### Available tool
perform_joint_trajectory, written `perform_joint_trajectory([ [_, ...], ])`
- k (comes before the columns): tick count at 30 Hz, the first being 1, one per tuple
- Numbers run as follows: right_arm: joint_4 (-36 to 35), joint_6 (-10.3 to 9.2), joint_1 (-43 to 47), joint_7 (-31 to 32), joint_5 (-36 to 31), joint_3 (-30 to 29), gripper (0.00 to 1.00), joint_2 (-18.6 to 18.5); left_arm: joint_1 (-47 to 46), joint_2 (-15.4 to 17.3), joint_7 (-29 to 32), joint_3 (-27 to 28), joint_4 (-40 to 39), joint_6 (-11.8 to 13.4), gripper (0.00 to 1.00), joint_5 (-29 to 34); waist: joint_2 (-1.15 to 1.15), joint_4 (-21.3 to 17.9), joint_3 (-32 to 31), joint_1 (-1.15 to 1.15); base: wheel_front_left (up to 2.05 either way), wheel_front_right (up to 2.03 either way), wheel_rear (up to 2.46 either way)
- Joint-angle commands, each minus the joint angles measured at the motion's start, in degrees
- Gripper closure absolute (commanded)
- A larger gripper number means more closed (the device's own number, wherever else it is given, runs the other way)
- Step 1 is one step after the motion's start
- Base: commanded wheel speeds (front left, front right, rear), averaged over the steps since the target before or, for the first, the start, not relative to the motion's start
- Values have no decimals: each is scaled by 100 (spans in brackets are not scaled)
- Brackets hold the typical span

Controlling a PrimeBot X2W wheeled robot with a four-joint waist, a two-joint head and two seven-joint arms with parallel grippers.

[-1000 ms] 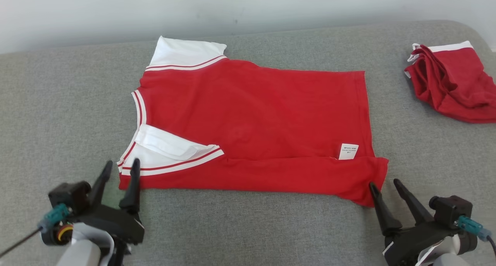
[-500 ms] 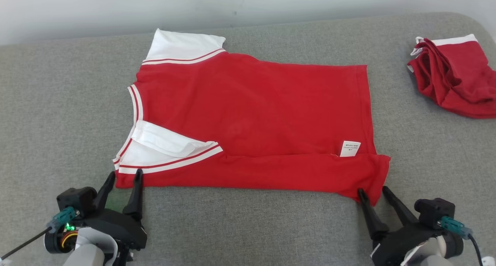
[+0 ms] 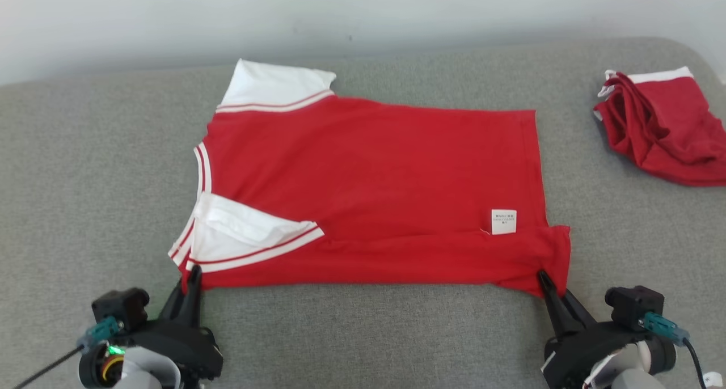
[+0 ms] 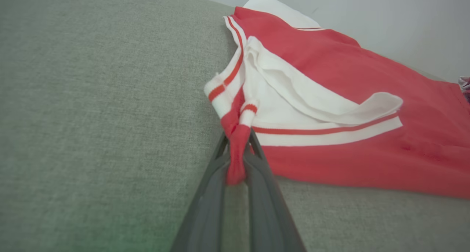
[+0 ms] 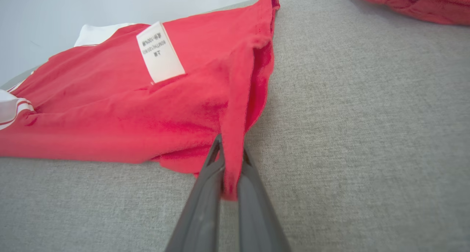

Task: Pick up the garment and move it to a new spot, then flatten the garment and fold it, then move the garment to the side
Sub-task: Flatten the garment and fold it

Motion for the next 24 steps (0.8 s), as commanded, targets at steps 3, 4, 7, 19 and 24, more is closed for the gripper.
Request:
perform_joint_trajectory([
  [3,-107,-16,194,17,-27,10,100,-163,370,-49,-50,118,-225,-26,100,-56,0,110,-353,0,0,0,0],
  [4,-167,-16,243,32,-43,12,100,-193,487,-61,-54,164,-333,-31,100,-69,0,128,-411,0,0,0,0],
  [7,-379,-16,502,141,-72,-25,100,-310,914,-155,-50,315,-789,28,100,-3,0,199,-576,0,0,0,0],
  [19,-1634,-16,1892,1005,-269,-789,100,-562,2517,-437,-49,266,-2011,294,100,57,0,424,-916,0,0,0,0],
  [24,-2006,-16,2248,1346,-384,-1062,62,-407,2767,-453,-6,212,-2153,354,95,37,0,432,-966,0,0,0,0],
])
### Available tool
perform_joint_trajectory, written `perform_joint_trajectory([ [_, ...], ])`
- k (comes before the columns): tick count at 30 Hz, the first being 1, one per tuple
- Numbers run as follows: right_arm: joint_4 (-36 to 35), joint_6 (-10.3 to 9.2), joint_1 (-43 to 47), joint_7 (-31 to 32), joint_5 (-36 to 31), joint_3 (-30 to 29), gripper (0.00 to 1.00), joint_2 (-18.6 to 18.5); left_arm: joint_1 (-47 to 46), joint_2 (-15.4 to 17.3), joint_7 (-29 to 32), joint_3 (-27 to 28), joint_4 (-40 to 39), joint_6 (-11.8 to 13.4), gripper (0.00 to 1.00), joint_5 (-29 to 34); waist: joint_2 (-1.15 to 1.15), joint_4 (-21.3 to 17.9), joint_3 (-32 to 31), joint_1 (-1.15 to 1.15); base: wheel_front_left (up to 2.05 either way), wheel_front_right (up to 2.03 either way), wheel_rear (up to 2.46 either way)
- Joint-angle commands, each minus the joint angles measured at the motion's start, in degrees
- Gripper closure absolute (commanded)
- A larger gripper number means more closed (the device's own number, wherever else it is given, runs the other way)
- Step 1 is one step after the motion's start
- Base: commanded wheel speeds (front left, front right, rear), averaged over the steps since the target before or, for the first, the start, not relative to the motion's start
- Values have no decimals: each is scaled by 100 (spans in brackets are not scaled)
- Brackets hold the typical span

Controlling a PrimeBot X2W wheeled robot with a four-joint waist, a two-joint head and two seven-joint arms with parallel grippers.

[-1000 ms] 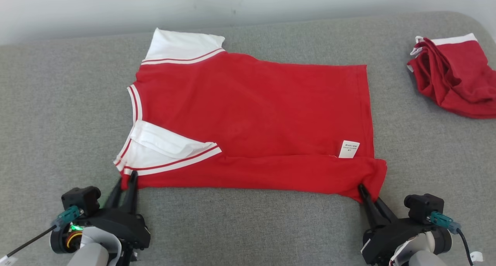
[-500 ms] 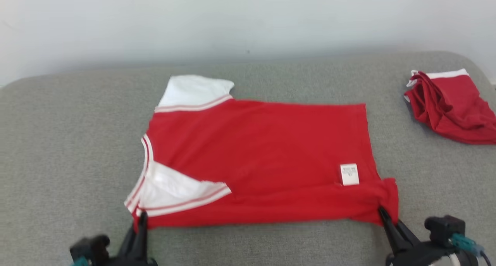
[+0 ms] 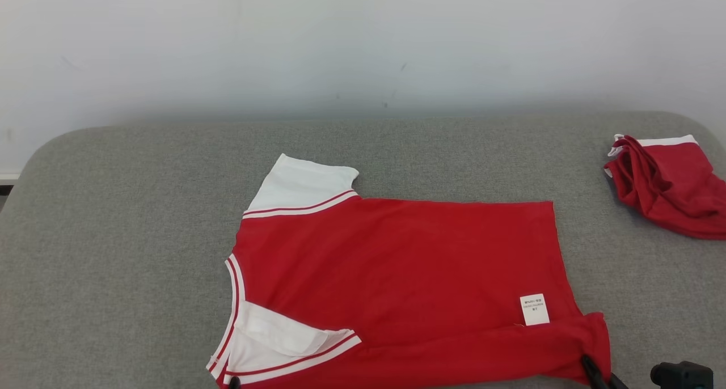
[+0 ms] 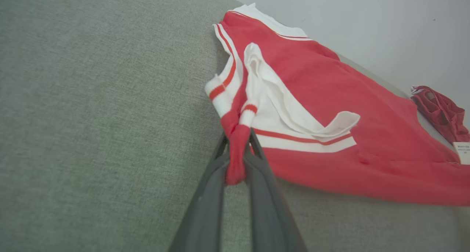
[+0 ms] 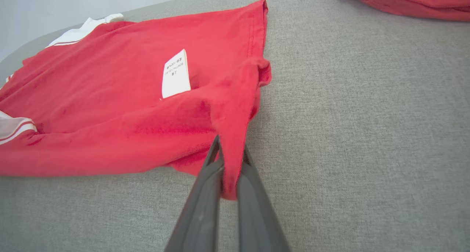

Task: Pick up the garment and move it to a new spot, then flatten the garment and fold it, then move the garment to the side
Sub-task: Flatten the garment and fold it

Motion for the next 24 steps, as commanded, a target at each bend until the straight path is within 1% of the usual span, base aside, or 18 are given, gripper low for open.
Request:
perform_joint_trajectory([
  [1,-81,-16,92,56,-89,-58,8,62,79,35,6,4,-31,42,57,31,0,-2,-15,1,0,0,0],
  [2,-143,-16,107,63,-134,-99,0,101,81,40,1,-7,-54,58,0,59,0,-7,-20,1,0,0,0],
  [8,-414,-16,75,3,-361,-186,0,236,49,53,-26,62,-186,119,0,142,0,-66,-66,1,0,0,0],
  [11,-572,-16,-20,-174,-425,-218,0,281,-23,74,-38,159,-342,162,0,217,0,-104,-112,1,0,0,0],
  [14,-712,-16,-154,-532,-542,-223,0,394,-103,105,-42,434,-678,229,0,461,0,-169,-153,1,0,0,0],
  [18,-759,-16,-320,-931,-715,-205,0,536,-154,161,-41,770,-1078,318,0,1004,0,-227,-163,1,0,0,0],
  [22,-732,-16,-462,-1242,-890,-225,0,644,-77,179,-42,964,-1445,405,0,1530,0,-258,-172,1,0,0,0],
  [24,-718,-16,-516,-1351,-940,-273,0,702,-50,171,-43,1034,-1569,386,0,1660,0,-253,-172,1,0,0,0],
])
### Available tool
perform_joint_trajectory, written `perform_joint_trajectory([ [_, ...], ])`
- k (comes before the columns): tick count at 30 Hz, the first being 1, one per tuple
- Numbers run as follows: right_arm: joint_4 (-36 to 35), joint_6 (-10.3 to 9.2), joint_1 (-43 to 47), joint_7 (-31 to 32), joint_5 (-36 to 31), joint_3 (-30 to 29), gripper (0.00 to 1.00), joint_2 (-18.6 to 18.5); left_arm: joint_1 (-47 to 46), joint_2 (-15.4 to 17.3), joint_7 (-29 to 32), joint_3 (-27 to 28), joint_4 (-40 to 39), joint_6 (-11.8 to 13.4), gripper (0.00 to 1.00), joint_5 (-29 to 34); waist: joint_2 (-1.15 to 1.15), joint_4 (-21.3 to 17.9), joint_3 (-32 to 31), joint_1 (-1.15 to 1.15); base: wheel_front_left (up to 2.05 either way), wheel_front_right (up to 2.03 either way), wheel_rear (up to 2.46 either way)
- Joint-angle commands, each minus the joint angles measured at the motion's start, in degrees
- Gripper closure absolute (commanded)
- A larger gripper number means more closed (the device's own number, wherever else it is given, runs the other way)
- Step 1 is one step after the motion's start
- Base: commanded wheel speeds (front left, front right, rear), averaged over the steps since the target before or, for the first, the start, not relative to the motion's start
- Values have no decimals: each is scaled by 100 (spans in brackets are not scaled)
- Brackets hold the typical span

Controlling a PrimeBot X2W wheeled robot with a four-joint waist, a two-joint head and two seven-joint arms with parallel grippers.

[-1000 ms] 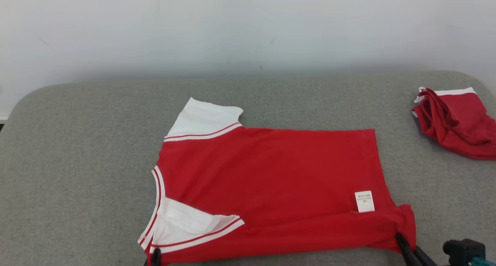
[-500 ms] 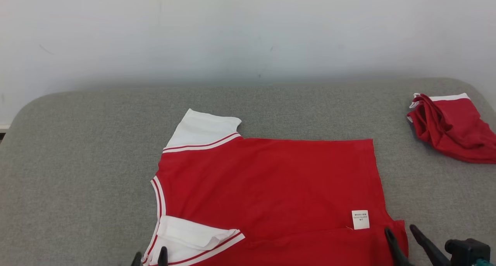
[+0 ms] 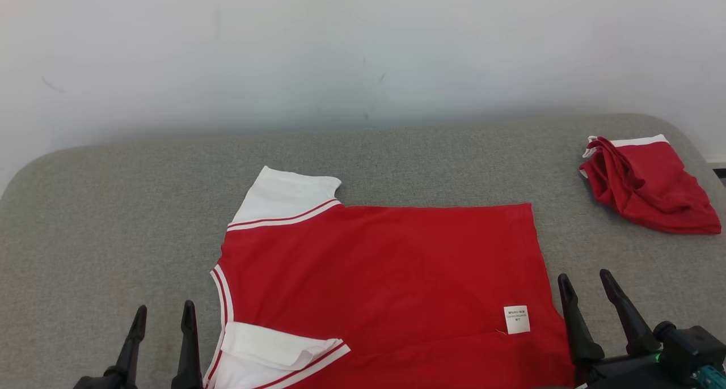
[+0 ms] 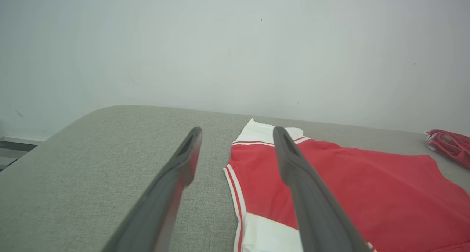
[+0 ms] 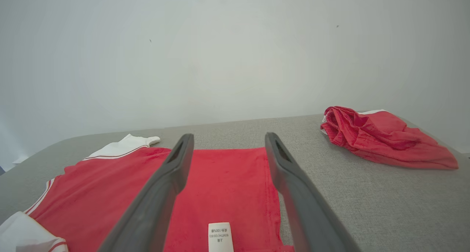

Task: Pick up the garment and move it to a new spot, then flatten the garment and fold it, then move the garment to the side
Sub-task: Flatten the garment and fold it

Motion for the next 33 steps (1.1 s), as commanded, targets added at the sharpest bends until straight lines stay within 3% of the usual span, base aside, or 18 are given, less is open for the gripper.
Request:
perform_joint_trajectory([
  [1,12,-16,-30,-50,-39,-19,0,35,21,1,-16,25,-48,-45,0,20,0,5,1,0,0,0,0],
  [14,89,-16,157,-270,-275,-145,0,301,237,25,-17,281,-255,-500,0,231,0,122,71,0,0,0,0],
  [33,71,-16,256,-296,-339,-132,0,301,358,-222,-17,583,-49,-667,0,433,0,172,130,0,0,0,0],
])
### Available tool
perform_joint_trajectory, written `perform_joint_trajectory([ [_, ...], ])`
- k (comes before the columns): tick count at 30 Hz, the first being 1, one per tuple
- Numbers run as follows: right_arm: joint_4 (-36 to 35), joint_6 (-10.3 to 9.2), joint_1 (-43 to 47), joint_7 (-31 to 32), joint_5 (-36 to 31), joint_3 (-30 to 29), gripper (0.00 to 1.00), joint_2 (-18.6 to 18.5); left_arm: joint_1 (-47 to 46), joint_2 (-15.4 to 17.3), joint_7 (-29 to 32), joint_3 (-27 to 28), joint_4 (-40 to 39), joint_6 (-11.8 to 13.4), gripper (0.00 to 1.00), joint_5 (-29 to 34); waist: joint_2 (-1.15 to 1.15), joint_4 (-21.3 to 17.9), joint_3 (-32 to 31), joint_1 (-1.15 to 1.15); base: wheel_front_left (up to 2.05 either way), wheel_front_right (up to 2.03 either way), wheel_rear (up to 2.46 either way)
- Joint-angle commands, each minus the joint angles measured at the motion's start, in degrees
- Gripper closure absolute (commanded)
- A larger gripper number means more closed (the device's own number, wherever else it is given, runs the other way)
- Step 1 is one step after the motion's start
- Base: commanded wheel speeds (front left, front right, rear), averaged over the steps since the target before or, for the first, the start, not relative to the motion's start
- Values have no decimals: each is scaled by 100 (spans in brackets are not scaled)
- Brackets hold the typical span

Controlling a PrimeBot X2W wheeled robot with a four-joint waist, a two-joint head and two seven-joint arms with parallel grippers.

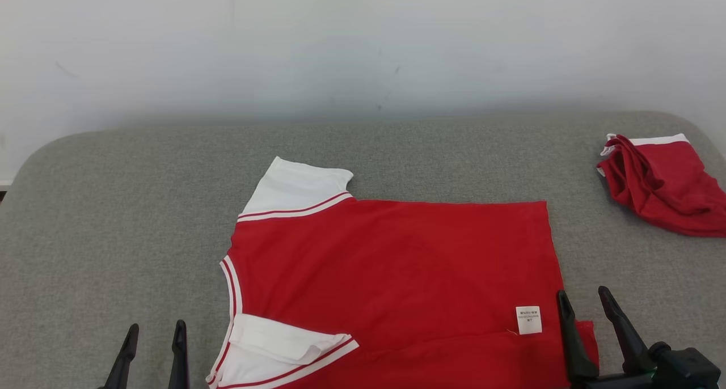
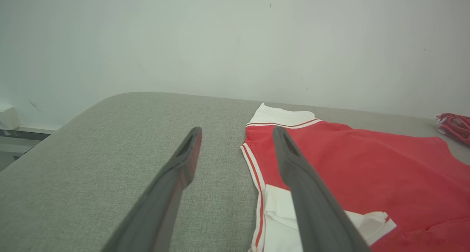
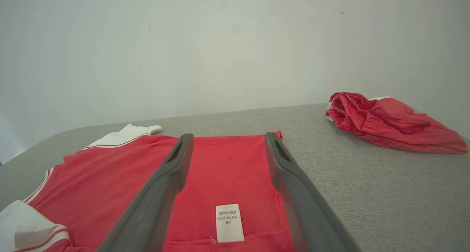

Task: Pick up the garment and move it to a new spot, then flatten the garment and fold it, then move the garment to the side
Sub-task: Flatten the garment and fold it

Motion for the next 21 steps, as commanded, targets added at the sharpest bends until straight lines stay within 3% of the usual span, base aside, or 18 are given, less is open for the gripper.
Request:
perform_joint_trajectory([
  [1,13,-16,-11,-21,2,-12,0,-20,-37,6,-17,3,32,-26,0,39,0,-13,20,0,0,0,0],
  [9,154,-16,-480,147,166,-65,0,-305,-832,389,93,-91,236,-99,0,32,0,-136,287,0,0,0,0],
  [19,683,-16,-1858,1088,420,-183,0,-703,-2861,926,939,-497,771,-139,0,-639,0,-299,1255,0,0,0,0],
  [21,839,-16,-2213,1286,475,-143,0,-738,-3308,1176,1190,-762,915,-140,0,-750,0,-364,1489,0,0,0,0],
])
